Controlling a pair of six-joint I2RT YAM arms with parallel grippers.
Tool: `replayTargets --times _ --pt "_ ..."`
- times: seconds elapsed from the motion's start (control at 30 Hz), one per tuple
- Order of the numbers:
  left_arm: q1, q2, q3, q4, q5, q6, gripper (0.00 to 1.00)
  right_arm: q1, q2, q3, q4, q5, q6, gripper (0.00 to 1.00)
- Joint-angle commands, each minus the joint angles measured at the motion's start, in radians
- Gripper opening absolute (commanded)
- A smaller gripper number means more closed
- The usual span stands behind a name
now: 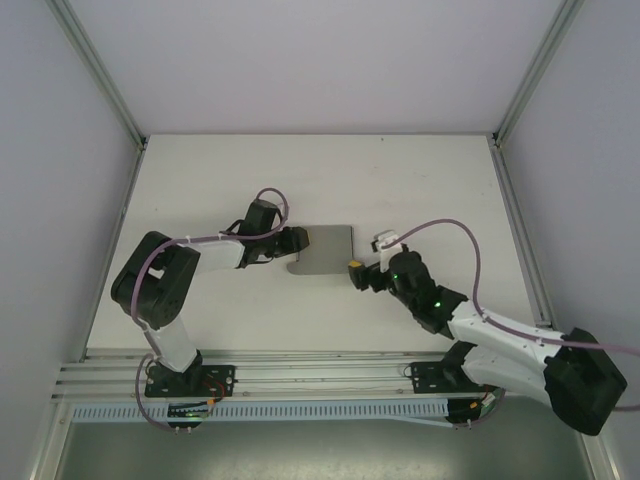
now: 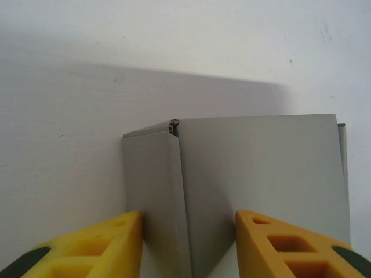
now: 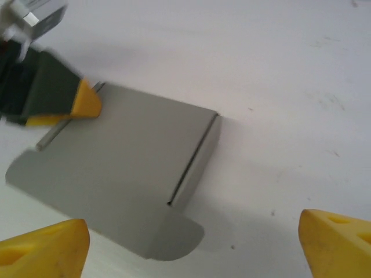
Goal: Assemble paper box
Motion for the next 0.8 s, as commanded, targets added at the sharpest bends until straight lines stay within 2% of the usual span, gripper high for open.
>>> replayTargets --times 0.0,0.23,0.47,0.63,0.77 --pt "0.003 0.055 -0.06 -0.023 -0.006 -0.004 0.41 -0.117 0.017 0.026 -0.055 -0.148 0.193 0.96" --pt "0.003 0.026 -0.084 0.013 0.011 -0.016 0.33 -0.223 0.254 0.231 -0.132 -0.286 0.321 0.96" --pt "0.021 0.018 -0.145 0.122 0.055 -0.079 0.18 -0.328 0.424 0.296 -0.063 -0.501 0.436 0.96" --pt "0.072 0.015 -0.242 0.359 0.183 -0.185 0.14 -0.342 0.501 0.306 -0.022 -0.663 0.465 0.96" --pt "0.081 0.054 -0.242 0.431 0.253 -0.212 0.04 -0.347 0.584 0.336 -0.003 -0.724 0.498 0.96"
